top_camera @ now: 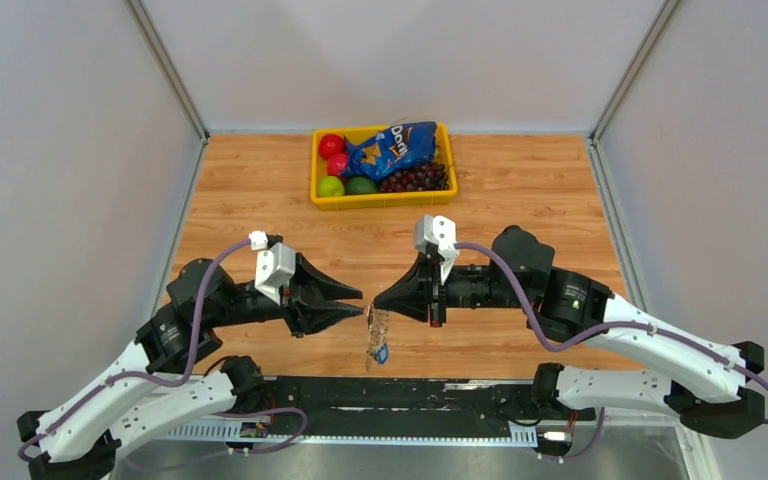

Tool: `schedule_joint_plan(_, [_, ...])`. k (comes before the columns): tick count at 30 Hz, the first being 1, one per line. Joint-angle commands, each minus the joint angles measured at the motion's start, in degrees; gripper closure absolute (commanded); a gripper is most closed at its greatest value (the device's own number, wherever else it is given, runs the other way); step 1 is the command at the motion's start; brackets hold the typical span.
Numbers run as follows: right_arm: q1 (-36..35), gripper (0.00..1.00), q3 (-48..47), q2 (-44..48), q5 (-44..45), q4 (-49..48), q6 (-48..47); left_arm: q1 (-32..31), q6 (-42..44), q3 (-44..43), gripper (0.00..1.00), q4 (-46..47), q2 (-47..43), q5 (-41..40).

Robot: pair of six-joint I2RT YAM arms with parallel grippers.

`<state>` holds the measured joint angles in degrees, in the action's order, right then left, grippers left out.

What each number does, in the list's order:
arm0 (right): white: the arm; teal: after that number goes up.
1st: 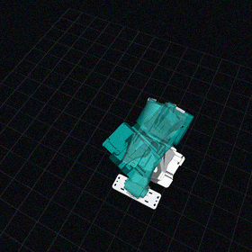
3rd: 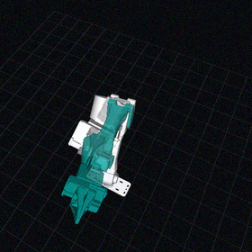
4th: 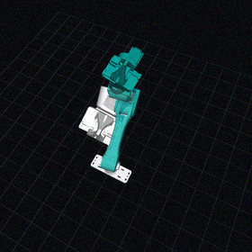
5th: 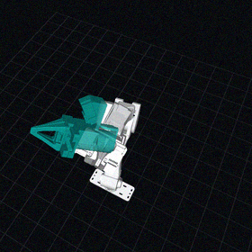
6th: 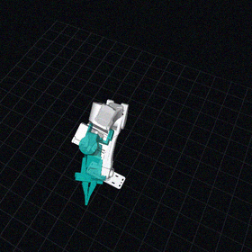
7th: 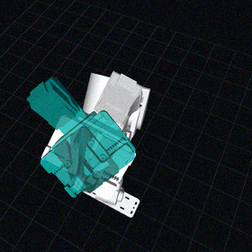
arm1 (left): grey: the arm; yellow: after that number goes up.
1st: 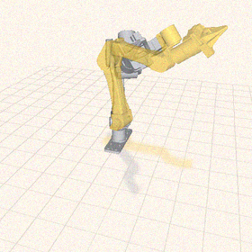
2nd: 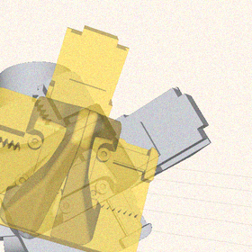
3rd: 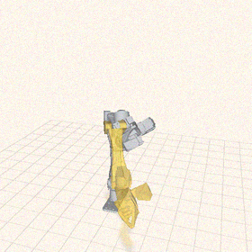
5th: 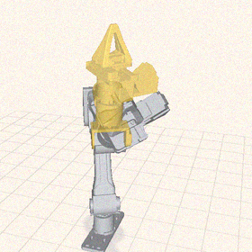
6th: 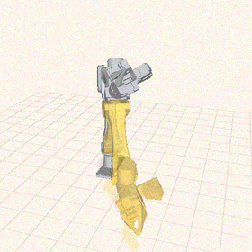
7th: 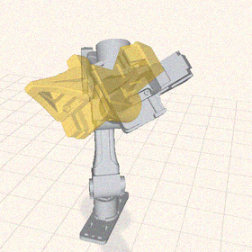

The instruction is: Put the keys on the keyring

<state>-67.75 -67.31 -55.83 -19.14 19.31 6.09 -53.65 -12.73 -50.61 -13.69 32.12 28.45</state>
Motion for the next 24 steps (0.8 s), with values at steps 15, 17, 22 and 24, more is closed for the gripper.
schedule_joint_plan(15, [-0.8,1.0,1.3,3.7,0.1,-6.1,-2.4,0.0,-2.1,0.6,0.79,5.3,3.2,2.6])
schedule_joint_plan(17, [-0.9,1.0,1.6,4.2,0.4,-6.7,-2.5,-0.1,-2.2,0.6,0.83,5.3,3.4,2.8])
schedule_joint_plan(22, [-1.1,1.0,1.7,4.2,0.6,-7.3,-2.7,-0.1,-2.5,0.7,0.84,6.0,3.4,3.0])
schedule_joint_plan(24, [-1.2,1.0,1.7,4.2,0.8,-7.3,-2.9,-0.1,-2.5,0.7,0.84,6.1,3.5,3.1])
